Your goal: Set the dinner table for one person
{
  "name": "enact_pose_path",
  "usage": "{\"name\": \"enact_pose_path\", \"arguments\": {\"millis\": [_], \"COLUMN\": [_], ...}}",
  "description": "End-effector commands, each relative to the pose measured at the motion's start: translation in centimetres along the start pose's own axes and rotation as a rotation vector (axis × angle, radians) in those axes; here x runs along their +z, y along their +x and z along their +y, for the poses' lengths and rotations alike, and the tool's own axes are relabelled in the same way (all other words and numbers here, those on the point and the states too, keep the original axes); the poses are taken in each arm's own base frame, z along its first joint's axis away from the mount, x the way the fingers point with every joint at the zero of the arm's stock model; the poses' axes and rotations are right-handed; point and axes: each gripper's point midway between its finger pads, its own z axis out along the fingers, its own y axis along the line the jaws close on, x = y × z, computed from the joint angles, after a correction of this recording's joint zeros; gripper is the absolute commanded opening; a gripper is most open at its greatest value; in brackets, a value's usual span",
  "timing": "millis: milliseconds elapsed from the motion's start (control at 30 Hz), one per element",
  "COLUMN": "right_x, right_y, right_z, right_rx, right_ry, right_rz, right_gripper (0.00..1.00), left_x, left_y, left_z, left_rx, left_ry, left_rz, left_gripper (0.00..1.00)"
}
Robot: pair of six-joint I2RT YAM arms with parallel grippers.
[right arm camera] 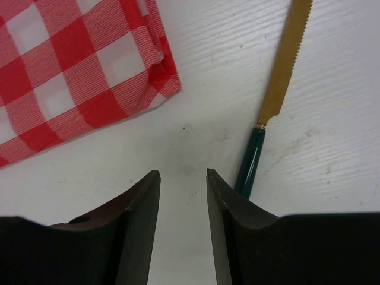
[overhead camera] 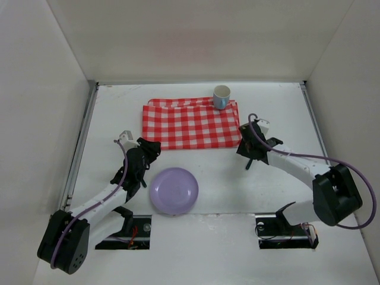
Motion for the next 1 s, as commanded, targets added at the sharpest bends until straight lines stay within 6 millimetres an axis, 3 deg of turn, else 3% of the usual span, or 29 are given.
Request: {"name": "enact_pose_path", "arguments": {"millis": [0,100,233,433,533,700,900,933,967], "right_x": [-0.9,-2.4,-2.8,-2.5,-2.5,-2.4,-1.2,-0.8,-0.8], "right_y": [-0.2,-1.4,-0.1,2.7,2.9,2.5,4.3,4.4,4.1], "right_z": [-0.1,-2.1,-4.2,-2.9,-2.4,-3.5,-5.1,-5.4,-5.5], "right_rx": [0.1,0.22,0.293,0.436,0.513,0.606,0.689,0.695,0.69], "right_ry": [0.004,0.048,0.121,0.082,0.085,0.165,0.278,0.293,0.305], "right_rz": [-0.046,-0.149,-0.158,-0.122,-0.132,-0.186,-0.188,-0.189,-0.2], "right_gripper": [0.42,0.43,0.44,0.45,0.44,0.45,0.44,0.38,0.39], "left_x": [-0.2,-0.2,-0.4,-1.1,-1.6,-2.2,-2.4,-2.4,-2.4], "left_y": [-0.2,-0.1,0.2,-0.4,-0.8,-0.9,-0.9,-0.9,-0.8], "left_z": [-0.4,-0.6,-1.1,-2.0,-2.4,-2.7,-3.0,-3.1,-3.1], "left_rx": [-0.025,-0.028,-0.03,-0.045,-0.049,-0.054,-0.064,-0.067,-0.067], "left_ry": [0.025,0.033,0.047,0.082,0.099,0.119,0.129,0.13,0.131], "left_rz": [-0.002,0.002,0.012,0.007,0.0,-0.004,-0.005,-0.006,-0.005], "left_gripper": [0.35,0.35,0.35,0.35,0.35,0.35,0.35,0.35,0.35]}}
